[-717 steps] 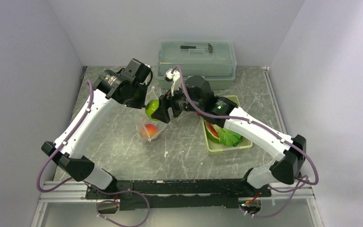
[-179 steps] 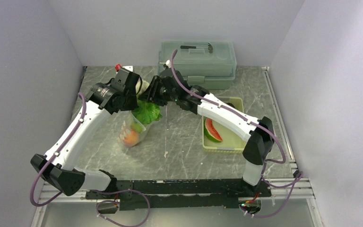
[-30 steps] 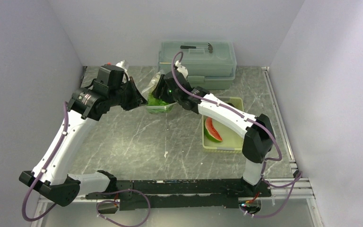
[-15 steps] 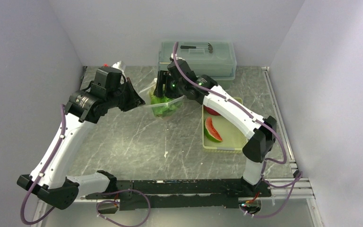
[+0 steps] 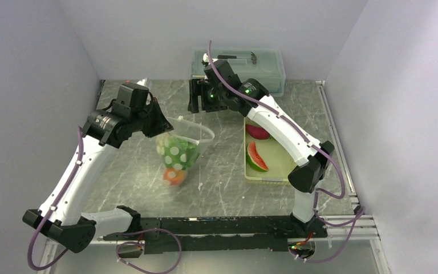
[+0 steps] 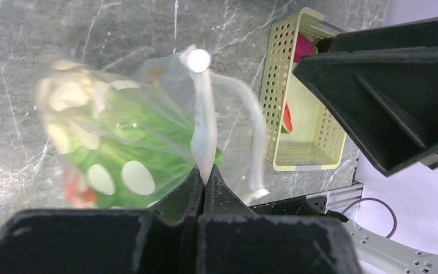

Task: Place the food in the zip-top bag and seal the zipper
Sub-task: Place the fake vegetable in the zipper food storage bag, then pick up the fake fruit from the bin.

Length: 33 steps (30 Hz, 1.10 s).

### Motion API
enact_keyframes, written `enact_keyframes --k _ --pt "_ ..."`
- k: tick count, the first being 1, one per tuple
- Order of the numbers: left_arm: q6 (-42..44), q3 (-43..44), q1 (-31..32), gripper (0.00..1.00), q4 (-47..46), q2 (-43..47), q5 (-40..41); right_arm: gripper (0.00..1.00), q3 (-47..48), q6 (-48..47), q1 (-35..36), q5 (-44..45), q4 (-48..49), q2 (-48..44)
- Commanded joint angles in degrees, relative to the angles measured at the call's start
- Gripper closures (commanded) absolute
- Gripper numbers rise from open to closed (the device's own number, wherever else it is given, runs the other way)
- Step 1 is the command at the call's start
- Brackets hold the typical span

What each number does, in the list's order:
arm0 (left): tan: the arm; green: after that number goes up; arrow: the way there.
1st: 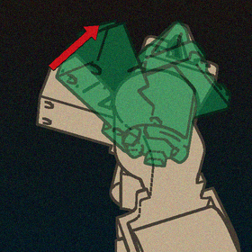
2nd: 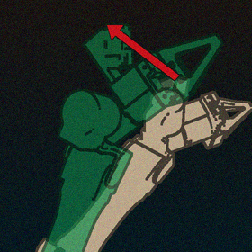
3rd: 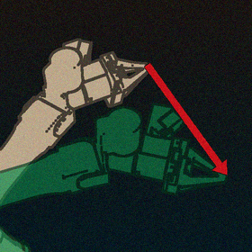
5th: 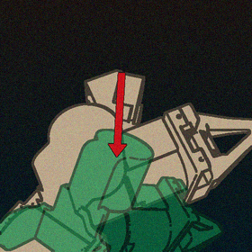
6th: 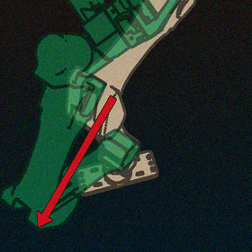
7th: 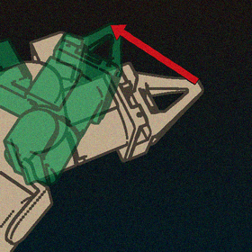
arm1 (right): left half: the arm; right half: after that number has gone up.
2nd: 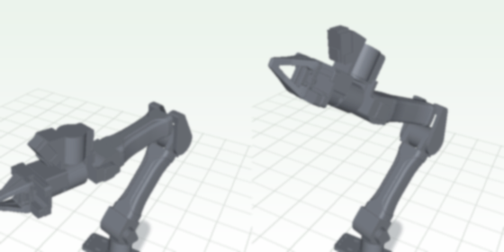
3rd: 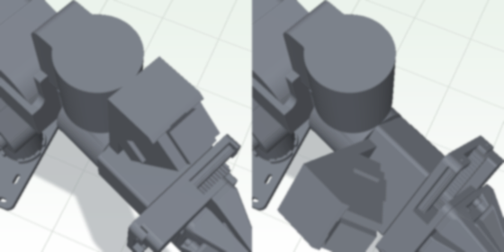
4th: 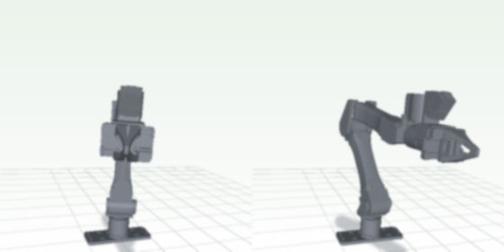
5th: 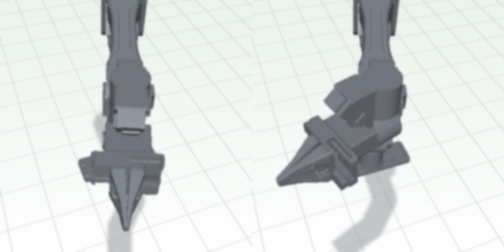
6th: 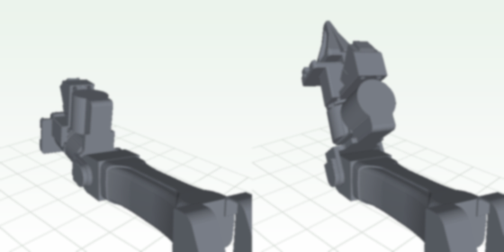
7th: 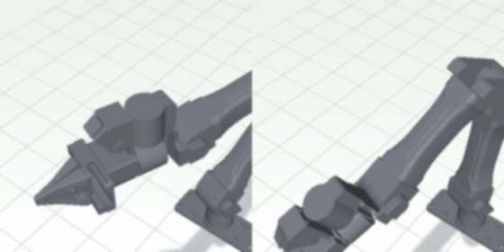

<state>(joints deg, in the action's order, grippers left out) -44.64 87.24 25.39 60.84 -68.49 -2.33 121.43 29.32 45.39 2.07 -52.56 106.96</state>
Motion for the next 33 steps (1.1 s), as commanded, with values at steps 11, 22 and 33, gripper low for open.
enact_keyframes --k 11,22,33 --pt "1.28 -0.05 -1.13 1.00 -1.98 0.74 -1.01 0.24 -3.78 -6.17 -0.45 -6.06 -2.92 -3.31" --pt "1.41 -0.09 -1.47 1.00 -2.89 -0.15 -2.93 0.33 -20.33 -5.37 -2.33 -9.94 3.84 -10.59" --pt "1.14 -0.14 -1.83 1.00 -2.05 0.42 -3.00 0.46 -31.73 2.22 -2.09 -21.57 16.58 -10.40"
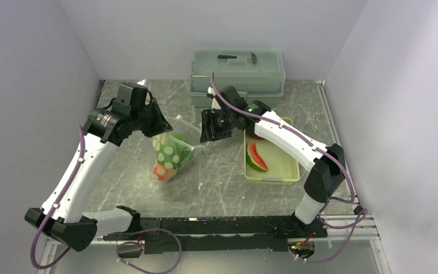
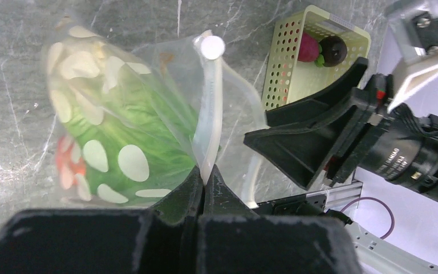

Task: Place the food in the zip-top bag and seal the zipper
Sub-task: Pick up the fake fruit from the bin.

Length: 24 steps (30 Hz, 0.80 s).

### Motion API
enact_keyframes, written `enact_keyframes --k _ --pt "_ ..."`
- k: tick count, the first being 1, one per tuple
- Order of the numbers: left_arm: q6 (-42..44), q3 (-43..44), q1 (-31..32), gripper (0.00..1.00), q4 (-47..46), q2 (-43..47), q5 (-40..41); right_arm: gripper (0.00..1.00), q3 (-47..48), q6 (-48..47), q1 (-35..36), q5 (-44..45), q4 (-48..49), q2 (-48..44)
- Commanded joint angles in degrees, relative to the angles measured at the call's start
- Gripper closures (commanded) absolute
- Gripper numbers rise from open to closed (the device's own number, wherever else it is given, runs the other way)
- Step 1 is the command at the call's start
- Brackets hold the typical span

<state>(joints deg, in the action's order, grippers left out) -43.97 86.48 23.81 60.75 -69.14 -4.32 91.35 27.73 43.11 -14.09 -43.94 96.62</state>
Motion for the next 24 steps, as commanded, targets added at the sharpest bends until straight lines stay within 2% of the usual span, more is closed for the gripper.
enact_keyframes --k 1,5,7,13,14,20,24 --pt "0.53 0.67 -0.26 1.00 -1.79 1.17 -0.99 0.45 -1.89 4.29 0.21 -5.65 8.53 0.03" --pt "0.59 0.62 -0.34 1.00 -1.62 1.55 -0.90 0.42 -2.91 5.24 0.22 -5.04 9.51 0.16" --pt "0.57 0.62 -0.35 1.00 -1.71 1.47 -0.97 0.48 -3.74 5.68 0.22 -5.06 10.13 -0.05" --pt "0.64 0.54 -0.42 1.00 -2.04 1.07 -1.73 0.95 -4.64 5.74 0.13 -3.43 10.01 -1.24" --pt "0.68 0.46 -0.43 1.00 -2.11 1.08 -1.75 1.00 -4.30 5.44 0.13 -2.69 9.17 -1.25" --pt "1.34 0.63 -0.43 1.00 -1.21 0.95 -1.02 1.00 0.23 2.67 0.22 1.54 5.22 -1.34" --pt "3.15 2.33 -0.43 1.00 1.38 -0.38 0.19 1.00 11.13 -1.64 0.22 4.44 -1.76 0.54"
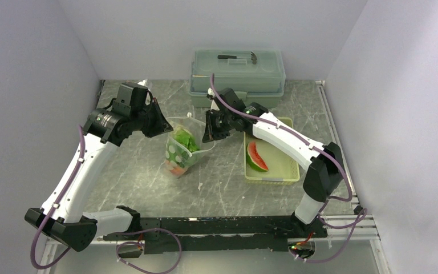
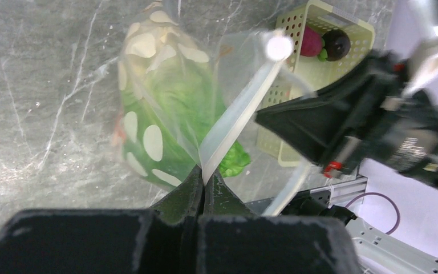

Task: Place the food in the zip-top bag and seal the zipper
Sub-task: Pick up the fake fruit from the bin.

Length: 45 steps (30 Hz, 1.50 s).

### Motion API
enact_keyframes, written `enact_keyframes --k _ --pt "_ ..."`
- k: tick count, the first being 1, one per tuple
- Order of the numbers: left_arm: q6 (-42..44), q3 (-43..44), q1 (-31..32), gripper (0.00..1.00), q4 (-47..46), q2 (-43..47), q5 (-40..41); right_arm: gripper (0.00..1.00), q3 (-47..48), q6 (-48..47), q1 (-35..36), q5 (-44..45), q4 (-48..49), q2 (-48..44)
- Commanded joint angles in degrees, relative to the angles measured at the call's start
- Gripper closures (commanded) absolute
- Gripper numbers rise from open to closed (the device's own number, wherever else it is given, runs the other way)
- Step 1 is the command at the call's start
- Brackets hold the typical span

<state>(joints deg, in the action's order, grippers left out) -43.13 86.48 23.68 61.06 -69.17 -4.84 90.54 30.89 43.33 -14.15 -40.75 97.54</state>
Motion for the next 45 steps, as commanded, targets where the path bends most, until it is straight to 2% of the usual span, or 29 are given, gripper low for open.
enact_keyframes --k 1,4,7,10,11,13,15,17,20,29,31,33,36,38,41,45 --pt "3.14 3.05 -0.30 1.00 1.81 -0.93 0.65 1.00 16.18 -6.08 0.06 6.00 -7.41 0.04" --pt "6.03 4.78 -0.30 1.00 3.89 -2.60 0.46 1.00 22.70 -8.85 0.09 11.03 -10.64 -0.10" --pt "7.09 4.00 -0.30 1.00 4.26 -4.00 -0.80 1.00 17.79 -11.90 -0.19 8.35 -8.24 1.44" --pt "6.22 -0.45 -0.30 1.00 -1.53 -3.35 -10.14 1.00 23.10 -12.64 -1.54 12.96 -16.24 6.77" --pt "6.25 -0.45 -0.35 1.00 -1.30 -2.83 -8.69 1.00 21.82 -11.94 -2.39 13.83 -13.81 5.23" --pt "7.33 1.66 -0.56 1.00 1.76 -1.59 -0.46 1.00 16.36 -10.14 -3.83 13.71 -6.87 -0.32" --pt "9.38 3.54 -1.59 1.00 3.42 -0.72 4.50 1.00 16.22 -10.31 -3.02 9.13 -6.91 -1.94" --pt "9.86 4.53 -2.72 1.00 3.33 -1.81 1.29 1.00 19.11 -12.05 -0.08 4.35 -10.52 0.29" --pt "8.04 1.77 -2.69 1.00 -1.81 -3.76 -9.39 1.00 15.11 -10.64 1.05 7.38 -8.25 -0.34" --pt "10.86 4.40 -2.76 1.00 1.42 -4.11 -2.03 1.00 5.36 -5.48 -0.09 4.12 -1.19 -3.06" --pt "11.39 5.10 -2.76 1.00 1.77 -4.19 -1.07 0.95 4.77 -4.76 -0.07 2.33 -0.41 -2.74" --pt "12.00 5.57 -2.76 1.00 1.91 -4.05 -0.86 0.82 4.86 -4.58 -0.09 1.80 -0.45 -2.74" --pt "12.90 5.82 -2.76 1.00 2.45 -4.18 -0.47 0.70 5.29 -4.91 -0.40 2.98 -0.85 -3.80" --pt "13.35 5.47 -2.82 1.00 2.63 -4.22 -0.19 0.57 5.94 -5.58 -0.77 3.92 -1.38 -4.60" --pt "13.85 5.04 -2.82 1.00 2.58 -4.22 0.37 0.43 7.09 -6.35 -1.24 5.52 -3.20 -6.00" --pt "14.75 5.14 -2.85 1.00 2.94 -4.22 1.77 0.34 6.41 -7.04 -2.97 7.32 -4.88 -9.77"
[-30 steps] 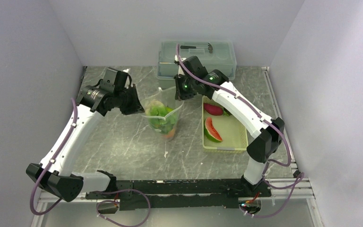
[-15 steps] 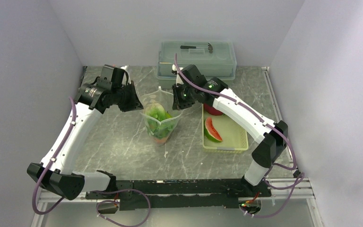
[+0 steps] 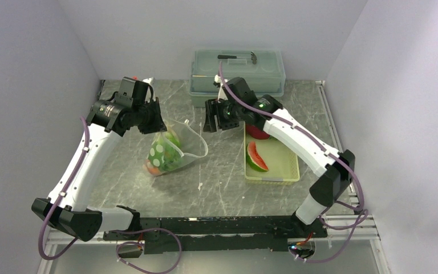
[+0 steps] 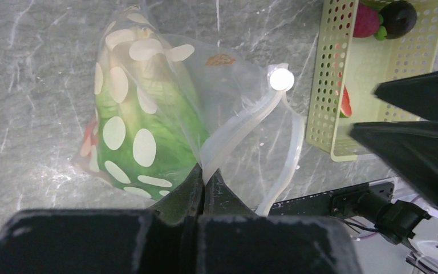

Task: Place the food in the zip-top bag and seal the zipper
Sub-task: Pick up the fake fruit from the bin.

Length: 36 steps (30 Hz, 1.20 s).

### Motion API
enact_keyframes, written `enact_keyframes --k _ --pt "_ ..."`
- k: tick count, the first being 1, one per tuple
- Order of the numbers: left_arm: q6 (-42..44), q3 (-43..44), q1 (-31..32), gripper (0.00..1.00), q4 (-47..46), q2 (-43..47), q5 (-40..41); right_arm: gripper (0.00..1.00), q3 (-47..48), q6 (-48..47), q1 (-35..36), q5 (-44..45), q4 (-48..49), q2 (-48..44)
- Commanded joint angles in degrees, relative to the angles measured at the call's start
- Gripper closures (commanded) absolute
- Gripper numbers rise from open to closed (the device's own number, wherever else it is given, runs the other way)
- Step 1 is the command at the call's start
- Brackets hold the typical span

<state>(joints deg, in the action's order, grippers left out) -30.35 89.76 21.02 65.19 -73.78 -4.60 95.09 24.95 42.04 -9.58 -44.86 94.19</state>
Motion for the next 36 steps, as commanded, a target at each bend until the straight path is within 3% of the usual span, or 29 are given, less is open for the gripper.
enact_keyframes --k 1,12,18,26,36 --pt "2.22 1.97 -0.19 1.00 -1.02 0.31 1.93 0.32 1.48 -1.25 -2.30 3.35 -1.16 -7.61" --pt "4.02 2.96 -0.27 1.00 -0.44 -1.37 2.61 0.28 -4.75 -4.83 -11.02 13.31 -10.53 -16.70" --pt "3.91 3.86 -0.27 1.00 -0.29 -2.53 2.74 0.27 -13.00 -5.07 -16.45 12.19 -12.13 -19.21" --pt "3.84 3.98 -0.27 1.00 -0.54 -2.17 3.49 0.23 -29.18 -2.56 -20.53 8.13 -4.01 -20.69" --pt "7.46 4.51 -0.35 1.00 0.62 -3.13 3.10 0.23 -39.60 0.02 -21.30 5.60 9.01 -16.95"
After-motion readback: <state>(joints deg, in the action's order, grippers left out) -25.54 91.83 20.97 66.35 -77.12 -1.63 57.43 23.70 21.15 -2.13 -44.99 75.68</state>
